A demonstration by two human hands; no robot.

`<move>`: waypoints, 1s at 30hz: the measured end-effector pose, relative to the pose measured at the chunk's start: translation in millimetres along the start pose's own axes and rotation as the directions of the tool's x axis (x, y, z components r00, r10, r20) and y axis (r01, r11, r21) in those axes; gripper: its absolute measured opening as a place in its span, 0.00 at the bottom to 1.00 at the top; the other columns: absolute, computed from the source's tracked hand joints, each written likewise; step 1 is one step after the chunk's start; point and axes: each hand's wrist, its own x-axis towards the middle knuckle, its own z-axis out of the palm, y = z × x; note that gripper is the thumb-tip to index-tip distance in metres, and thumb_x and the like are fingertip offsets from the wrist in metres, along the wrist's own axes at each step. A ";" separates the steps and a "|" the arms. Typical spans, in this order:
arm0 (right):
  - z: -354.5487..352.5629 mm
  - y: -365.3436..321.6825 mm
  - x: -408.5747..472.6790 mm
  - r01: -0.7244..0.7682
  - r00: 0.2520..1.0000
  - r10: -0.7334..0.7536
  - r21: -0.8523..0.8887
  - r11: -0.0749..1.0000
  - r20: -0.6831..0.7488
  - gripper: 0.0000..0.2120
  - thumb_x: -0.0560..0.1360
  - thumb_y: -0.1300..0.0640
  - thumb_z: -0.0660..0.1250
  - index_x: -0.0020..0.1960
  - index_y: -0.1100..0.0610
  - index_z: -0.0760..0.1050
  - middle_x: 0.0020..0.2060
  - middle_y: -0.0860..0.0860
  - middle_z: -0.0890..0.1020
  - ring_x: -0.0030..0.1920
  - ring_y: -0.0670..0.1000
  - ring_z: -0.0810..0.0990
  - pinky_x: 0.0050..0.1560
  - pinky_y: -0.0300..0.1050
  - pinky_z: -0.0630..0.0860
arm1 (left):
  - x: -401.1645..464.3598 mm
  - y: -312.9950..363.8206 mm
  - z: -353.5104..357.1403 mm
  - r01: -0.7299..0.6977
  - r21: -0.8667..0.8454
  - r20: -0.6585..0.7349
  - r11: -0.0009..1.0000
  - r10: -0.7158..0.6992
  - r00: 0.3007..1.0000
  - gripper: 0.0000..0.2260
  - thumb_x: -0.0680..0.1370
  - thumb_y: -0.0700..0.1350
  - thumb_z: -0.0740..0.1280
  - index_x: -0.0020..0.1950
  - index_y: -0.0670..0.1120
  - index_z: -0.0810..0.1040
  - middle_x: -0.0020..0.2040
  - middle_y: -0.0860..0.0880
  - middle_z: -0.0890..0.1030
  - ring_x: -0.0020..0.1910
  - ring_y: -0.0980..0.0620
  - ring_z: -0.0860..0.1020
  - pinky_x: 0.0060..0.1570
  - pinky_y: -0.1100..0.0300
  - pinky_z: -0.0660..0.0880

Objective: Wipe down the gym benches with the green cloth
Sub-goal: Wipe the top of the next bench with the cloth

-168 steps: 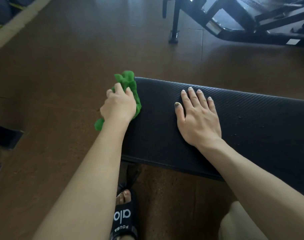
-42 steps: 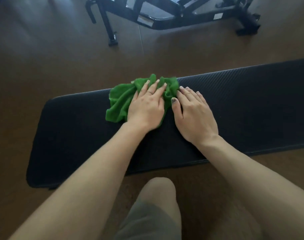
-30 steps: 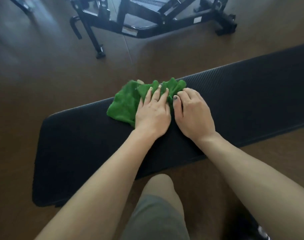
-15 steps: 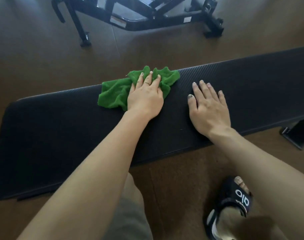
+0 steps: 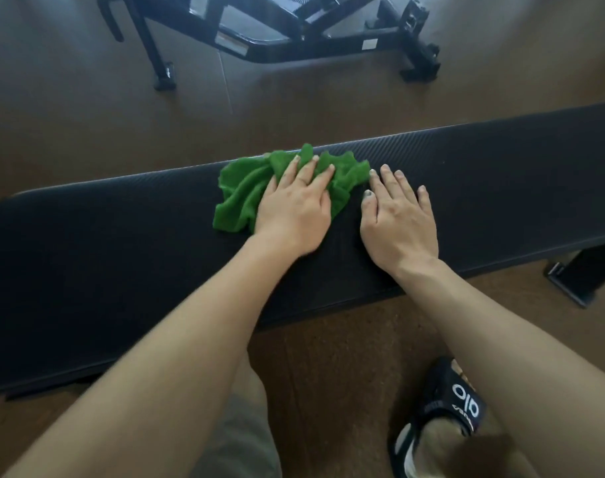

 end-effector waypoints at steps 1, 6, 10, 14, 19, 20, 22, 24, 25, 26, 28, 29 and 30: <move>-0.6 0.2 -1.1 0.004 1.000 -0.004 0.002 1.000 0.004 0.27 0.86 0.47 0.44 0.84 0.51 0.52 0.84 0.48 0.52 0.83 0.47 0.46 0.82 0.54 0.41 | 17.1 3.1 -3.3 0.017 -0.005 0.026 1.000 -0.017 1.000 0.23 0.87 0.52 0.48 0.83 0.58 0.54 0.85 0.54 0.51 0.83 0.51 0.45 0.80 0.48 0.45; -12.2 12.9 4.0 0.085 0.993 -0.084 -0.010 0.996 0.086 0.28 0.86 0.47 0.49 0.85 0.50 0.52 0.84 0.48 0.51 0.83 0.48 0.47 0.82 0.51 0.42 | -24.4 5.4 0.6 -0.041 0.042 0.080 0.998 0.037 0.996 0.24 0.87 0.54 0.47 0.84 0.57 0.51 0.85 0.54 0.48 0.83 0.52 0.42 0.80 0.48 0.43; -16.3 35.8 7.3 0.098 0.994 -0.092 -0.101 0.990 0.064 0.27 0.86 0.43 0.46 0.84 0.43 0.52 0.84 0.48 0.52 0.83 0.49 0.47 0.82 0.55 0.42 | -105.9 -2.5 5.5 -0.136 0.100 0.066 0.986 0.130 0.989 0.26 0.85 0.56 0.44 0.84 0.58 0.51 0.84 0.56 0.47 0.83 0.53 0.41 0.79 0.49 0.42; -7.7 37.2 5.5 0.073 0.997 -0.070 -0.102 0.992 0.029 0.27 0.85 0.43 0.43 0.84 0.42 0.50 0.84 0.47 0.51 0.84 0.49 0.46 0.82 0.58 0.41 | -64.3 0.0 5.4 -0.131 0.095 0.041 0.987 0.128 0.991 0.24 0.86 0.56 0.48 0.83 0.63 0.53 0.84 0.56 0.49 0.83 0.52 0.44 0.80 0.48 0.44; -9.6 37.5 6.1 0.053 0.999 -0.054 -0.075 0.996 -0.005 0.27 0.86 0.45 0.44 0.84 0.45 0.52 0.84 0.46 0.52 0.83 0.48 0.47 0.82 0.56 0.42 | 52.5 17.7 3.6 -0.026 0.037 0.045 0.999 0.024 0.999 0.23 0.86 0.56 0.48 0.82 0.64 0.55 0.85 0.54 0.51 0.83 0.50 0.46 0.80 0.48 0.43; -9.8 37.5 4.4 0.053 0.999 -0.053 -0.068 0.996 -0.005 0.27 0.86 0.45 0.44 0.84 0.45 0.51 0.84 0.46 0.52 0.83 0.47 0.47 0.82 0.56 0.42 | 66.7 22.3 2.5 -0.012 0.046 0.077 0.999 0.008 0.997 0.23 0.86 0.56 0.48 0.82 0.65 0.54 0.85 0.54 0.50 0.83 0.50 0.45 0.80 0.46 0.43; -8.6 37.9 2.4 0.054 0.998 -0.055 -0.061 0.997 -0.012 0.27 0.86 0.46 0.44 0.84 0.46 0.51 0.84 0.47 0.52 0.83 0.47 0.47 0.82 0.55 0.42 | 75.2 30.7 2.4 0.004 0.072 0.127 0.997 -0.013 0.992 0.23 0.86 0.55 0.47 0.82 0.65 0.52 0.85 0.52 0.49 0.83 0.48 0.44 0.80 0.44 0.42; -8.5 39.2 1.4 0.063 0.998 -0.065 -0.052 0.997 -0.021 0.28 0.85 0.46 0.43 0.84 0.48 0.54 0.84 0.48 0.54 0.83 0.48 0.48 0.82 0.55 0.43 | 48.8 35.9 4.4 -0.012 0.074 0.136 0.997 0.002 0.991 0.23 0.86 0.56 0.48 0.82 0.66 0.52 0.85 0.52 0.47 0.83 0.48 0.42 0.79 0.43 0.41; -9.2 40.0 0.7 0.066 0.997 -0.068 -0.036 0.997 -0.033 0.29 0.84 0.46 0.42 0.84 0.50 0.56 0.84 0.48 0.55 0.83 0.48 0.50 0.82 0.55 0.44 | 23.7 38.0 6.5 -0.042 0.074 0.122 0.996 0.033 0.992 0.23 0.86 0.56 0.48 0.82 0.65 0.53 0.85 0.52 0.46 0.83 0.48 0.41 0.80 0.44 0.41; -9.6 40.9 0.0 0.068 0.996 -0.069 -0.011 0.998 -0.049 0.30 0.83 0.46 0.42 0.83 0.51 0.58 0.83 0.49 0.57 0.83 0.48 0.51 0.82 0.55 0.45 | -6.2 39.1 9.4 -0.084 0.071 0.100 0.994 0.077 0.992 0.23 0.86 0.56 0.49 0.82 0.65 0.53 0.85 0.53 0.47 0.83 0.48 0.41 0.80 0.44 0.41; -10.3 42.1 0.1 0.070 0.994 -0.067 0.044 0.997 -0.082 0.30 0.82 0.48 0.43 0.82 0.54 0.61 0.82 0.50 0.61 0.83 0.49 0.55 0.82 0.54 0.46 | -68.2 38.0 15.0 -0.176 0.057 0.054 0.983 0.173 0.983 0.23 0.86 0.56 0.50 0.82 0.62 0.56 0.85 0.53 0.49 0.83 0.50 0.42 0.81 0.47 0.44; -10.2 42.0 0.5 0.068 0.993 -0.062 0.065 0.996 -0.096 0.30 0.83 0.49 0.44 0.81 0.55 0.63 0.81 0.51 0.63 0.82 0.49 0.56 0.82 0.54 0.47 | -92.4 35.9 16.8 -0.214 0.054 0.037 0.975 0.212 0.976 0.23 0.86 0.55 0.50 0.82 0.61 0.57 0.84 0.54 0.50 0.83 0.51 0.43 0.81 0.49 0.46; -9.7 41.8 0.8 0.065 0.992 -0.056 0.079 0.995 -0.110 0.29 0.83 0.49 0.44 0.81 0.56 0.64 0.81 0.51 0.64 0.82 0.49 0.58 0.82 0.54 0.48 | -106.2 32.9 18.7 -0.239 0.056 0.032 0.969 0.237 0.971 0.23 0.86 0.55 0.50 0.82 0.59 0.59 0.84 0.54 0.52 0.83 0.53 0.44 0.81 0.50 0.48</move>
